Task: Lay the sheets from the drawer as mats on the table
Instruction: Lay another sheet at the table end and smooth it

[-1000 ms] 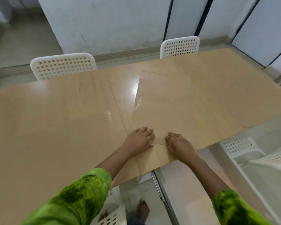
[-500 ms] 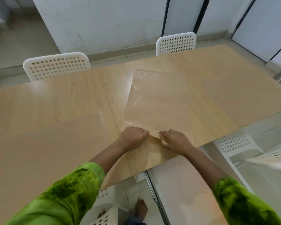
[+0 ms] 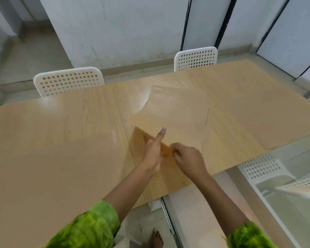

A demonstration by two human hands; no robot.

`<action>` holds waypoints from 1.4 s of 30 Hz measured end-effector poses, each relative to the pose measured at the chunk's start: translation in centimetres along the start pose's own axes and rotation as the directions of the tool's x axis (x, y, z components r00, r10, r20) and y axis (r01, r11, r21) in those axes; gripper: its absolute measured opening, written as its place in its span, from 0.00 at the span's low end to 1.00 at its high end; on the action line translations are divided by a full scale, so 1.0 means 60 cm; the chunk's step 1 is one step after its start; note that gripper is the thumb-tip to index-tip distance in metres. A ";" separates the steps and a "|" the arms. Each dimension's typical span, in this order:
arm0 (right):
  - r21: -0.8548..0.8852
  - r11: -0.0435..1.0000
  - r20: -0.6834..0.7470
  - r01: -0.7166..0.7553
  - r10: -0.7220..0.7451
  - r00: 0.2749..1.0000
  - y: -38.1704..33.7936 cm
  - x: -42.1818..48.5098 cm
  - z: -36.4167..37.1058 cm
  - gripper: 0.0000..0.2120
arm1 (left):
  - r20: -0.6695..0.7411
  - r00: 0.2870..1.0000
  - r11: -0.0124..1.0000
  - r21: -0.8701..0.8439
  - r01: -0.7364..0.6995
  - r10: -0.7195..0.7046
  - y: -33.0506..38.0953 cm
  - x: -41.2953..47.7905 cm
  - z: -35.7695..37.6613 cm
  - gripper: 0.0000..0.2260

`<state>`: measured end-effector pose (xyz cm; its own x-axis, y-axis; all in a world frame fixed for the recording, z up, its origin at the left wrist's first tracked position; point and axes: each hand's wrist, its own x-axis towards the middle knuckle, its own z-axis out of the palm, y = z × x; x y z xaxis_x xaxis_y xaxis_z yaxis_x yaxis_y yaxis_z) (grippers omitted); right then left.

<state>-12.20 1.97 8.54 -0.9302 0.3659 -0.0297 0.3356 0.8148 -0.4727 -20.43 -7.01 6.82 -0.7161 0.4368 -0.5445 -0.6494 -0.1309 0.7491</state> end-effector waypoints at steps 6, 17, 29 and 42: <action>0.408 0.902 0.196 -0.139 0.063 0.979 -0.004 0.037 -0.012 0.14 | -0.329 0.914 0.969 0.021 -0.246 0.239 0.007 0.015 -0.079 0.16; 0.207 0.955 0.122 -0.210 0.188 0.975 0.021 0.174 -0.010 0.32 | -0.082 0.963 0.945 -0.190 -0.267 0.256 0.106 -0.094 -0.406 0.29; 0.681 0.607 0.504 -0.409 0.017 0.863 -0.230 0.040 0.123 0.02 | -0.246 0.916 0.941 -0.042 -0.336 0.316 0.148 -0.375 -0.750 0.14; 0.809 0.421 0.477 -0.410 -0.065 0.876 -0.637 -0.110 0.376 0.11 | -0.479 0.786 0.893 -0.010 -0.450 0.391 0.156 -0.681 -1.106 0.16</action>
<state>-22.23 -41.74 6.94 -0.9080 0.0529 -0.4156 0.4018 -0.1710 -0.8996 -14.24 -85.15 11.04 -0.9393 -0.1341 -0.3159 -0.2601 -0.3224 0.9102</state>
